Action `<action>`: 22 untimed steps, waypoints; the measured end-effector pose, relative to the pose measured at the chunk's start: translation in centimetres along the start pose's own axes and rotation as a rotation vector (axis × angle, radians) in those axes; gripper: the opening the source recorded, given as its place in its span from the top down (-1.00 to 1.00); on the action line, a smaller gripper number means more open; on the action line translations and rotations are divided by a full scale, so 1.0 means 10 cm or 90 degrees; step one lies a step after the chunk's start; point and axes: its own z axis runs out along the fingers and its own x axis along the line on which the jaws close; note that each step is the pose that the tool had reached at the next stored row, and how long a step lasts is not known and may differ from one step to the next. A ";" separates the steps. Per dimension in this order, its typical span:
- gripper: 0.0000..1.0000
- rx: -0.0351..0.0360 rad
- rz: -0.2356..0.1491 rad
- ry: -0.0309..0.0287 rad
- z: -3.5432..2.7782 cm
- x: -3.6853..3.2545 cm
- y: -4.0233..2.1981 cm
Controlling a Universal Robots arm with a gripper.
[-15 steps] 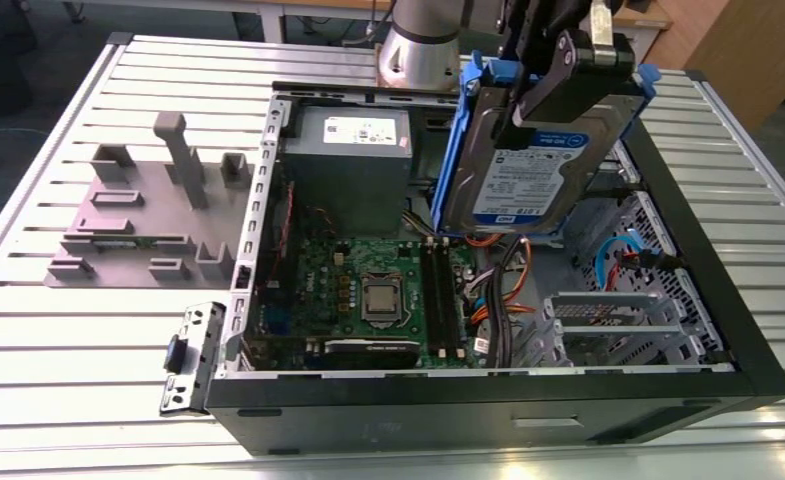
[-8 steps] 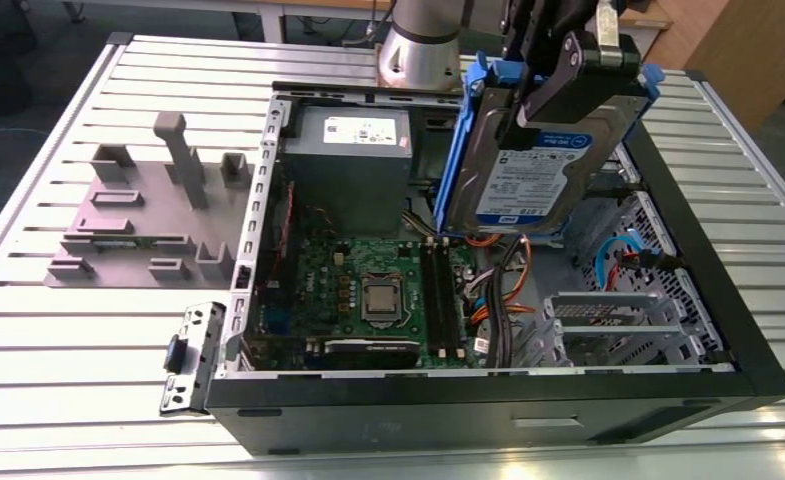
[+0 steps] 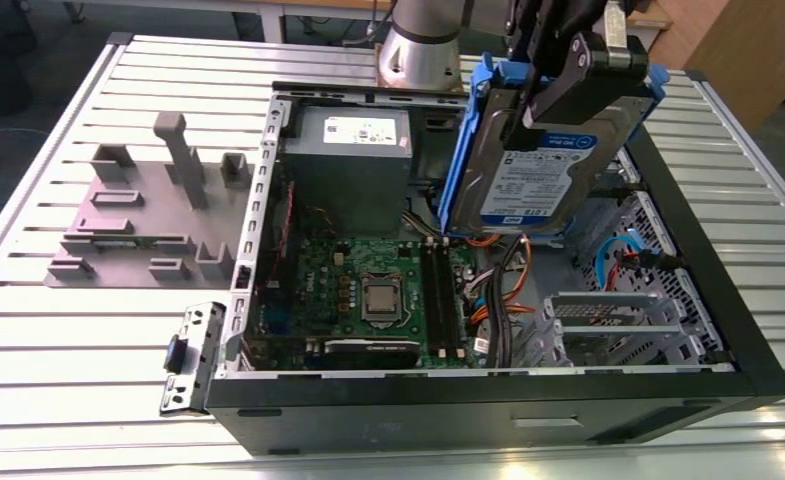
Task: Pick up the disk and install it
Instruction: 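Pick up the disk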
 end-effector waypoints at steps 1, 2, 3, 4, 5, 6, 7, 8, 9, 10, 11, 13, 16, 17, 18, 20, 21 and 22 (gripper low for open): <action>0.27 0.0000 0.000 0.0000 0.000 0.000 -0.004; 0.27 0.0000 0.000 -0.0001 0.001 0.001 -0.008; 0.27 0.0000 0.000 0.0000 0.000 0.001 -0.012; 0.27 0.0000 0.000 0.0000 0.001 0.001 -0.017; 0.27 0.0000 0.000 0.0000 0.001 0.001 -0.022; 0.27 0.0000 0.000 0.0000 0.001 0.001 -0.026; 0.27 0.0000 0.000 0.0000 0.001 0.002 -0.030; 0.27 0.0000 0.000 0.0000 0.001 0.002 -0.034; 0.27 0.0000 0.000 0.0000 0.001 0.002 -0.038; 0.27 0.0000 0.000 0.0000 0.002 0.002 -0.042; 0.27 0.0000 0.000 0.0000 0.002 0.003 -0.046; 0.27 0.0000 0.000 0.0000 0.002 0.003 -0.055; 0.27 0.0000 0.000 0.0000 0.002 0.003 -0.067; 0.27 0.0000 0.000 0.0000 0.002 0.004 -0.071; 0.27 0.0000 0.000 0.0000 0.002 0.004 -0.075; 0.27 0.0000 0.000 0.0000 0.003 0.004 -0.083; 0.27 0.0000 0.000 0.0000 0.003 0.004 -0.086; 0.27 0.0000 0.000 0.0000 0.003 0.005 -0.090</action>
